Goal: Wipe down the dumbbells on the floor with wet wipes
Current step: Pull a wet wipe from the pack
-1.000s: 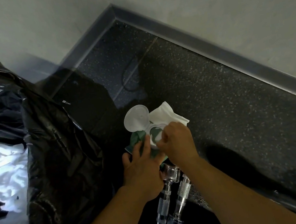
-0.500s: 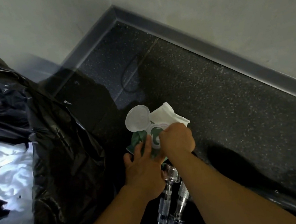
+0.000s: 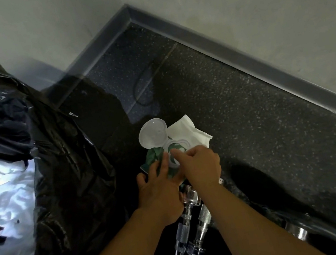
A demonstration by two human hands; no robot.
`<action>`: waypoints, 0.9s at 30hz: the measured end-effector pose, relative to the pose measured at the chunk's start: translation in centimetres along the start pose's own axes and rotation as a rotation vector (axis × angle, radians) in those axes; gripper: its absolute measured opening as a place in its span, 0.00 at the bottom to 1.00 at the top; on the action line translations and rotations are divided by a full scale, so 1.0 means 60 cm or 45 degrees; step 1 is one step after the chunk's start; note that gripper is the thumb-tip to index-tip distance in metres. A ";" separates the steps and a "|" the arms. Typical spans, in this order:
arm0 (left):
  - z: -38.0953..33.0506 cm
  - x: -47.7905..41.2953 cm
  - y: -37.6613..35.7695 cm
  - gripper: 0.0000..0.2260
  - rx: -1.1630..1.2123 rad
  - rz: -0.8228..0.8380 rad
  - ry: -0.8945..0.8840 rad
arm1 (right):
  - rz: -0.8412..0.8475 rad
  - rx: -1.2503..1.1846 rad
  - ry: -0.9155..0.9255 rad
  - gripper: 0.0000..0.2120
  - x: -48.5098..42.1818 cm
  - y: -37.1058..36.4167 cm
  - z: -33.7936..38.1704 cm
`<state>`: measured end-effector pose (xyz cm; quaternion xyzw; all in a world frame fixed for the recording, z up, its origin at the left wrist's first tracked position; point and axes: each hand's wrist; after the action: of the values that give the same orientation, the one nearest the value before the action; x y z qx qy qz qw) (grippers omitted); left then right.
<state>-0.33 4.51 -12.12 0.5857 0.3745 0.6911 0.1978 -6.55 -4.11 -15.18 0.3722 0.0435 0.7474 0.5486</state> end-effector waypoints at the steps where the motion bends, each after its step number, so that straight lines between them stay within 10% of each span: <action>1: 0.000 0.000 0.000 0.29 -0.007 0.001 0.001 | 0.009 0.100 -0.026 0.17 -0.003 -0.002 0.005; 6: 0.001 -0.001 0.000 0.28 -0.030 0.003 0.004 | -0.046 0.017 -0.041 0.04 0.002 0.002 0.009; 19: 0.006 0.006 -0.002 0.31 -0.030 -0.067 -0.013 | 0.036 -0.723 -0.044 0.10 0.060 0.066 0.007; 27: 0.004 0.029 0.036 0.23 0.181 -0.501 0.060 | 0.210 -1.163 0.007 0.09 0.094 0.167 0.084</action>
<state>-0.14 4.43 -9.32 0.4974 0.5340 0.6245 0.2784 -12.07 -4.96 -3.94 0.0926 -0.3184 0.7322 0.5949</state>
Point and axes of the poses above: each hand's wrist, its own x-axis away from the middle knuckle, its own y-axis out of the back of the hand, z = x × y, and after that the axes turned 13 degrees about -x, right-handed
